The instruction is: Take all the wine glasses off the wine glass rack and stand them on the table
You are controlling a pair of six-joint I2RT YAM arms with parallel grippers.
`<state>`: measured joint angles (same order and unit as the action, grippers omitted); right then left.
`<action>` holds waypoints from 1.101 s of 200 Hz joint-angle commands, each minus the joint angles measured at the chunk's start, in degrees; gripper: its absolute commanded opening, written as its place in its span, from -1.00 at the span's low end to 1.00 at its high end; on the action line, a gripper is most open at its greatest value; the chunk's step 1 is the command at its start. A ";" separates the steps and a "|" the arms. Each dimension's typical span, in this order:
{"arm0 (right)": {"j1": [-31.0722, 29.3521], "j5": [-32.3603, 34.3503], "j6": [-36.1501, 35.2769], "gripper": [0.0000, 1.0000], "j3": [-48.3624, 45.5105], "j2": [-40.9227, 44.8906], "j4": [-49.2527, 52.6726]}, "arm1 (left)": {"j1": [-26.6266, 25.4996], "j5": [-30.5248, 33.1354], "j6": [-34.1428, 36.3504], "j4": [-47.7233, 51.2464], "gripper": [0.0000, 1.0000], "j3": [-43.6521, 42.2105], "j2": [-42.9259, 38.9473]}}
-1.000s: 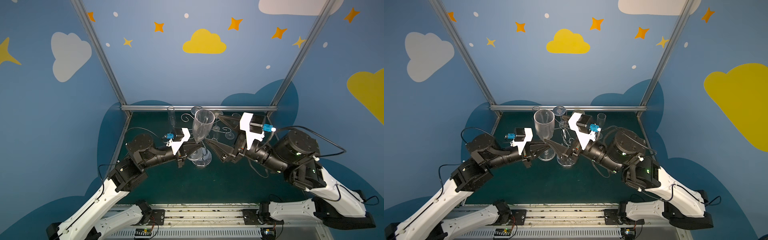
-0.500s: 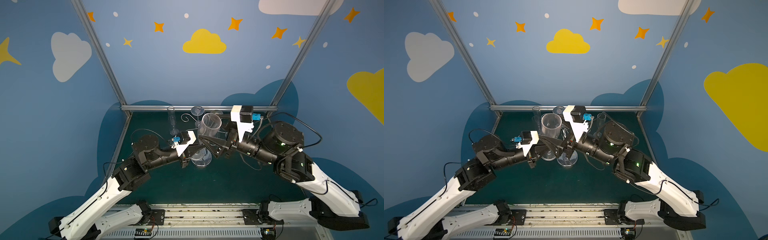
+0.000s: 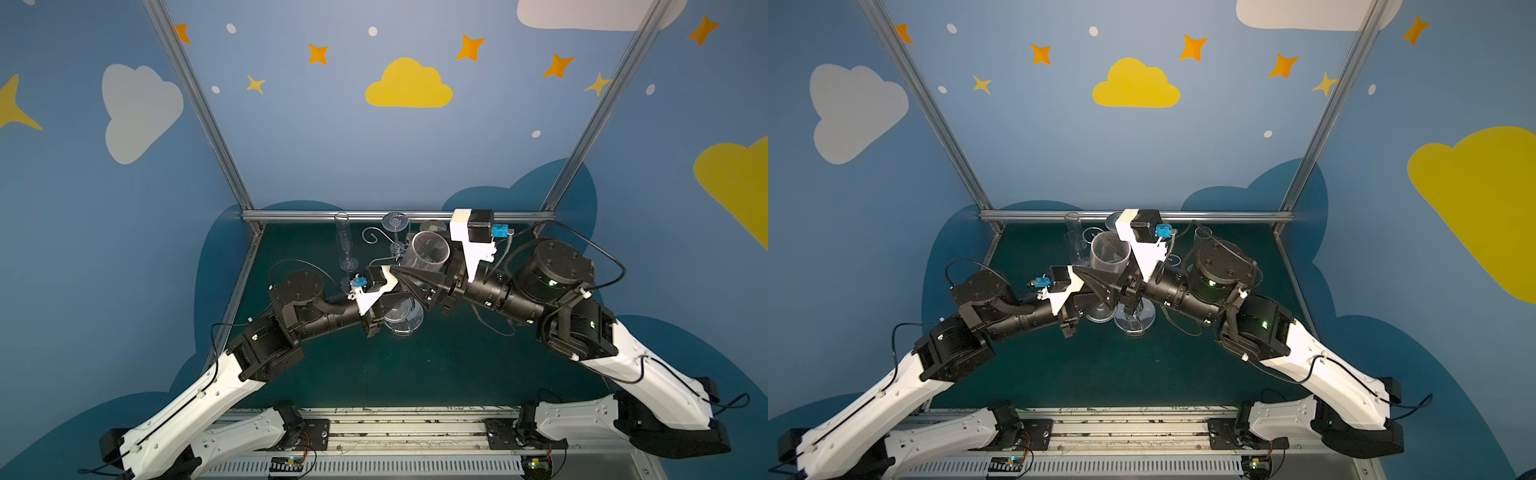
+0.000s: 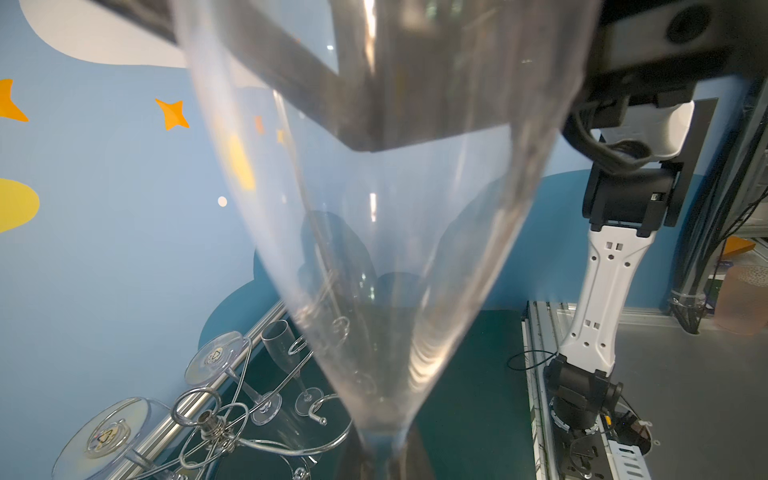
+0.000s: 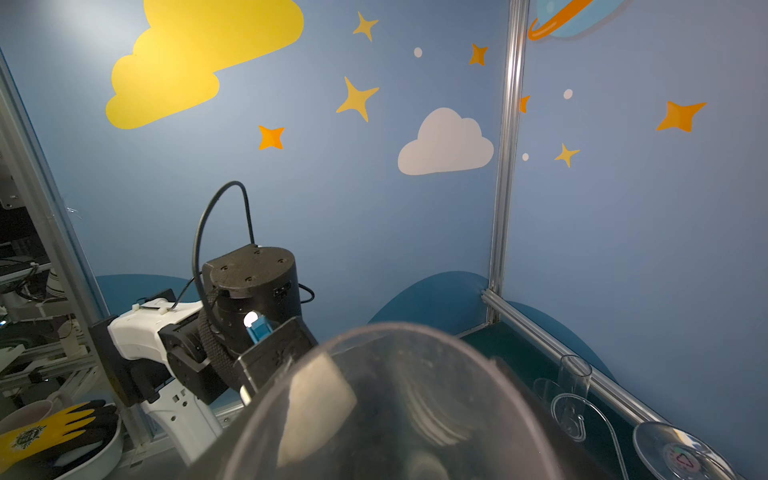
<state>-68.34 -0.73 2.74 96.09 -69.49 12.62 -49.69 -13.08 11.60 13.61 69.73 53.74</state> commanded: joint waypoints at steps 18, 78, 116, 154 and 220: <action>0.47 -0.67 0.15 0.08 -1.78 2.07 -3.73 | -0.40 1.47 0.45 -1.17 -0.94 0.30 -0.13; 0.66 -1.89 -0.35 -0.07 -2.22 2.54 -3.47 | -0.76 1.72 0.45 -0.88 -0.94 0.05 -0.23; 0.90 -3.21 -1.53 -0.11 -2.40 2.52 -4.09 | -0.79 2.16 0.23 -1.24 -0.62 -0.17 -0.50; 0.90 -3.66 -2.36 -0.14 -2.66 2.86 -4.10 | -0.84 3.24 -0.82 -3.07 -0.14 -2.05 -2.61; 1.30 -1.33 -6.74 -0.17 -2.05 5.03 -0.91 | -0.77 8.67 -5.25 -4.42 0.07 -7.77 -9.62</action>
<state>-67.31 -3.73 -1.21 93.41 -67.31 11.73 -50.41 -8.36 9.17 11.55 65.30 47.72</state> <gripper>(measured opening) 0.563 0.534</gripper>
